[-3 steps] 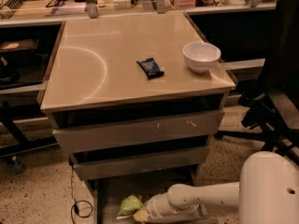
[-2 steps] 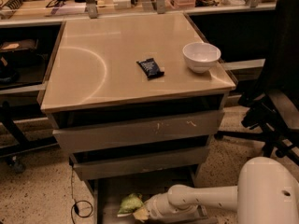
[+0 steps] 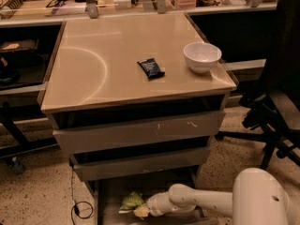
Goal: Place green jalapeno chip bag into bottom drawer
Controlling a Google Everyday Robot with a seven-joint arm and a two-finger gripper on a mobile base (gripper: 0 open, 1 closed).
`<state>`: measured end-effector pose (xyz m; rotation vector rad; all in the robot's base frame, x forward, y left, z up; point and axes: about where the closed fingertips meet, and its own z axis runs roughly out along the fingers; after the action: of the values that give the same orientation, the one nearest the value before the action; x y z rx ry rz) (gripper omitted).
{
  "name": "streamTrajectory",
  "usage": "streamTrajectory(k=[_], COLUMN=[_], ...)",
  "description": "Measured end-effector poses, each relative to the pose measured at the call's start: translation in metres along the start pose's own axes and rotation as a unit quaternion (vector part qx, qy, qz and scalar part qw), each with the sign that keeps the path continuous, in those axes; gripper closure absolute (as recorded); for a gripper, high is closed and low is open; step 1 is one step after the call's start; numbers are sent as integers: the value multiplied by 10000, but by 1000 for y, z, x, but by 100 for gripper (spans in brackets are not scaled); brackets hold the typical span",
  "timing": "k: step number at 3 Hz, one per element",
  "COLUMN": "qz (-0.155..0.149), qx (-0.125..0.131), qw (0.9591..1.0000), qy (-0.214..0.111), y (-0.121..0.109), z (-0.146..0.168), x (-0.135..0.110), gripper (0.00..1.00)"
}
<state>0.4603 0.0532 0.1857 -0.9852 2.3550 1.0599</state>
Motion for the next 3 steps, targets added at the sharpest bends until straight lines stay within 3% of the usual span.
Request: streamTrajectory(k=[3], qz=[33], qx=[-336], qw=[9993], qy=[-153], y=[-32], z=[39], x=[-14], gripper=[100])
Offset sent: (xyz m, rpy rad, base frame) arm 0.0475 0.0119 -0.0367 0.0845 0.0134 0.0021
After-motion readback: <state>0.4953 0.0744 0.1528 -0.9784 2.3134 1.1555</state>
